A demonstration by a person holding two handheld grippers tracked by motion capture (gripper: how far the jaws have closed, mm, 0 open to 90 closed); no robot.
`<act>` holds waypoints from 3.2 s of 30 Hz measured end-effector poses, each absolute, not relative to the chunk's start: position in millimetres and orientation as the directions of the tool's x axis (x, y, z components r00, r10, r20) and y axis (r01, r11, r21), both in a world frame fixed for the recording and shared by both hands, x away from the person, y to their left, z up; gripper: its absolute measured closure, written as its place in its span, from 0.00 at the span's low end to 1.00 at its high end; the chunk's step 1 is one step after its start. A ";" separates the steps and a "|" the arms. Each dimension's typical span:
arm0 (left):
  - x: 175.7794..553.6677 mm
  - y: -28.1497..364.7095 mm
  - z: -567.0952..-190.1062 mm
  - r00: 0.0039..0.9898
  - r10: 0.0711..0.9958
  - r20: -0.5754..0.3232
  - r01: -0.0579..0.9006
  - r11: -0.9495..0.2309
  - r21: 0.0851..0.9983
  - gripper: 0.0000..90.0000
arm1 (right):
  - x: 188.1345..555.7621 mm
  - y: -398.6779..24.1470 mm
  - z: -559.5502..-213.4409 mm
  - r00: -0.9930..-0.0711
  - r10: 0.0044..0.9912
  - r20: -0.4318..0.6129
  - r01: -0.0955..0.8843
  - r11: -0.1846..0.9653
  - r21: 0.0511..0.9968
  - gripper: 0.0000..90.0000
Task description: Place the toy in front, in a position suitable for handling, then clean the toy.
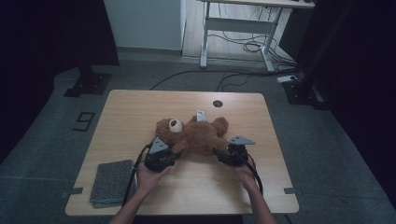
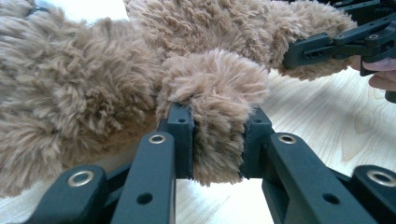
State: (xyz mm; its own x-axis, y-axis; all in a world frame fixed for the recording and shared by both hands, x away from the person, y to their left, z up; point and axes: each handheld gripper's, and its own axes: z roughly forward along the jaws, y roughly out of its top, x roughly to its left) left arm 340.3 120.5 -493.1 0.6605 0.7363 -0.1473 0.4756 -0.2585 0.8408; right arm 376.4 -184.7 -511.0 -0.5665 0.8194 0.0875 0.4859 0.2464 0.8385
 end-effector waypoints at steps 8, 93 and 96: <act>332.2 121.3 -494.5 0.658 0.743 -0.126 0.462 -0.266 0.846 0.71 | 363.9 -187.9 -523.5 -0.551 0.826 0.120 0.475 0.192 0.859 0.61; 275.8 242.8 -502.1 0.498 0.856 -0.141 0.487 -0.142 0.861 0.85 | 355.1 -198.0 -534.2 -0.564 0.815 0.130 0.467 0.185 0.864 0.59; 274.5 236.8 -494.1 0.527 0.838 -0.145 0.459 -0.136 0.878 0.85 | 355.2 -198.0 -534.8 -0.563 0.815 0.136 0.471 0.181 0.863 0.59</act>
